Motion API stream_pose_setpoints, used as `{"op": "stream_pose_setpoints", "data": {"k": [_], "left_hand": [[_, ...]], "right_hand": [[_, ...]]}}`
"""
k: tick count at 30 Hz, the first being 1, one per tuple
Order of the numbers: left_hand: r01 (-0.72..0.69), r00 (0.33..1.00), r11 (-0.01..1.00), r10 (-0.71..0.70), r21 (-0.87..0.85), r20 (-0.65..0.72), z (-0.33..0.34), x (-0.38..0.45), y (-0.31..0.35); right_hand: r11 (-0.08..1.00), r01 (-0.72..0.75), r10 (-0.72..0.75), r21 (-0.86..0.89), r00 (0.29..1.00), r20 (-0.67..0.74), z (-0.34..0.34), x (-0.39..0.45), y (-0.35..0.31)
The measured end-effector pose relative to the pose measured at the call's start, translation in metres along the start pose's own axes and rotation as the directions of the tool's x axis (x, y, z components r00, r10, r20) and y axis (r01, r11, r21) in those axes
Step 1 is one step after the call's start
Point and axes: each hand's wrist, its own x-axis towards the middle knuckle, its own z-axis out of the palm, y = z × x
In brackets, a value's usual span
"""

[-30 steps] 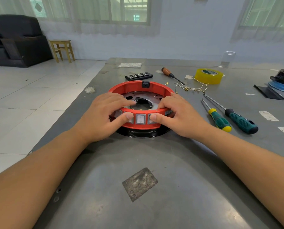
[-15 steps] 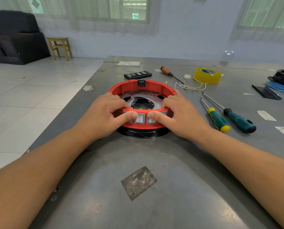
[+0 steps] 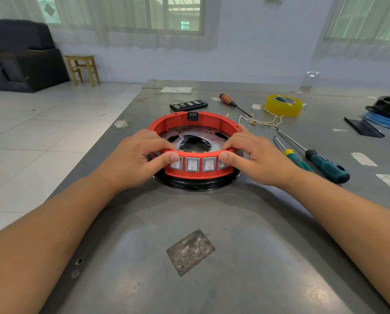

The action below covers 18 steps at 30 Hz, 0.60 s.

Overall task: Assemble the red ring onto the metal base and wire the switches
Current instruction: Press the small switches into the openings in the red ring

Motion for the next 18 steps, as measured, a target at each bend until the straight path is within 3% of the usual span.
{"op": "stream_pose_setpoints", "data": {"k": [4, 7, 12, 16, 18], "left_hand": [[-0.025, 0.999, 0.999, 0.027, 0.038, -0.03, 0.007, 0.001, 0.008], [0.03, 0.997, 0.989, -0.02, 0.144, -0.072, 0.016, 0.004, 0.021], [0.026, 0.993, 0.982, -0.004, 0.187, -0.116, 0.019, 0.004, 0.028], [0.042, 0.994, 0.981, -0.021, 0.19, -0.109, 0.021, 0.006, 0.027], [0.029, 0.998, 0.988, -0.02, 0.155, -0.058, 0.017, 0.006, 0.021]], "right_hand": [[0.995, -0.012, 0.012, -0.094, 1.0, -0.003, 0.006, 0.002, -0.005], [0.982, -0.064, 0.046, -0.18, 0.994, -0.101, 0.017, 0.005, -0.013], [0.98, -0.063, 0.029, -0.188, 0.984, -0.176, 0.022, 0.004, -0.014], [0.974, -0.071, 0.045, -0.216, 0.991, -0.125, 0.019, 0.005, -0.013], [0.992, -0.04, 0.035, -0.12, 0.998, -0.047, 0.012, 0.002, -0.009]]}}
